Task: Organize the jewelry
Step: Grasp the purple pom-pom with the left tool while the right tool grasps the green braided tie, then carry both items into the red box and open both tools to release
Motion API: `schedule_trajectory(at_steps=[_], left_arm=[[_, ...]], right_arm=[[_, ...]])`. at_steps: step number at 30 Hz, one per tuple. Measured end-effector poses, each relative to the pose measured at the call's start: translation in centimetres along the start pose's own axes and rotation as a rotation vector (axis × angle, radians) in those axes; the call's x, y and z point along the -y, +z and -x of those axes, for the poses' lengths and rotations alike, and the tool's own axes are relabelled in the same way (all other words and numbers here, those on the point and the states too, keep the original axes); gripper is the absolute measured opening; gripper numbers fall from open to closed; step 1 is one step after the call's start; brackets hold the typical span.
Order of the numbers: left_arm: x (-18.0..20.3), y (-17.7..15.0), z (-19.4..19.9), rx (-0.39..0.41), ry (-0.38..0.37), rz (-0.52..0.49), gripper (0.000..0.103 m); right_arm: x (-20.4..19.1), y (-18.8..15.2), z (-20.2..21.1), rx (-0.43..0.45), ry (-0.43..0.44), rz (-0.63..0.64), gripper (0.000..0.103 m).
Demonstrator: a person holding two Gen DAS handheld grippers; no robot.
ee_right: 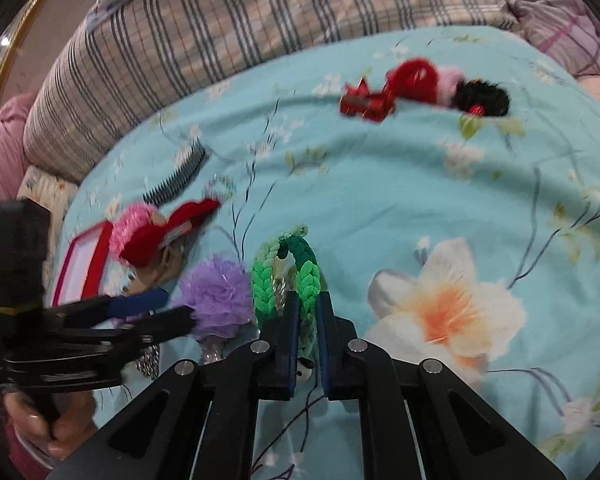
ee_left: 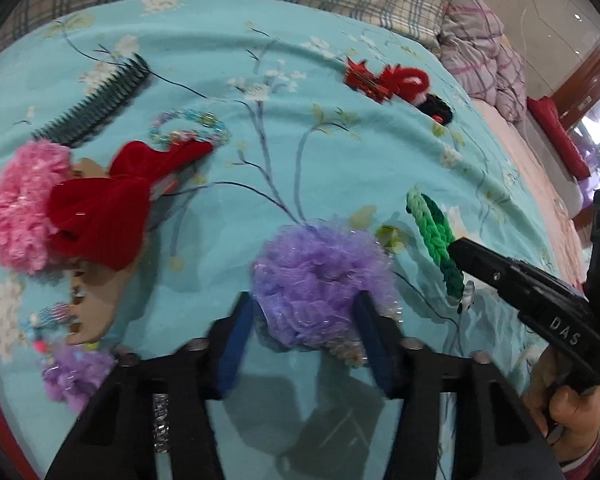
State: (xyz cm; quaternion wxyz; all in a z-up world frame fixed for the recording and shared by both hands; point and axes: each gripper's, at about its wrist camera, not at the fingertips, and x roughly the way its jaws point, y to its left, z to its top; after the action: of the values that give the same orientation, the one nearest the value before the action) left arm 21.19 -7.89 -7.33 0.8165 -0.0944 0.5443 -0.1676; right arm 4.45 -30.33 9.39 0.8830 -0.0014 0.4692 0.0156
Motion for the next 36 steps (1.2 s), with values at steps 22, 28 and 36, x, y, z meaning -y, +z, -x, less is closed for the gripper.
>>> schedule_trajectory(at_steps=[22,28,36], left_arm=[[-3.5,-6.5,10.6,0.172,0.036,0.066,0.004],[-6.5,-10.1,14.8,0.214,0.062,0.151,0.004],[-10.1,-14.6,20.5,0.274,0.113,0.239,0.004]], right_arm=[[-5.2,-1.8,1.2,-0.008,0.074,0.054,0.007],[-9.2,-2.9,0.3,-0.037,0.121,0.115,0.007],[-15.1,-4.4,-1.3,-0.085,0.199,0.202,0.007]])
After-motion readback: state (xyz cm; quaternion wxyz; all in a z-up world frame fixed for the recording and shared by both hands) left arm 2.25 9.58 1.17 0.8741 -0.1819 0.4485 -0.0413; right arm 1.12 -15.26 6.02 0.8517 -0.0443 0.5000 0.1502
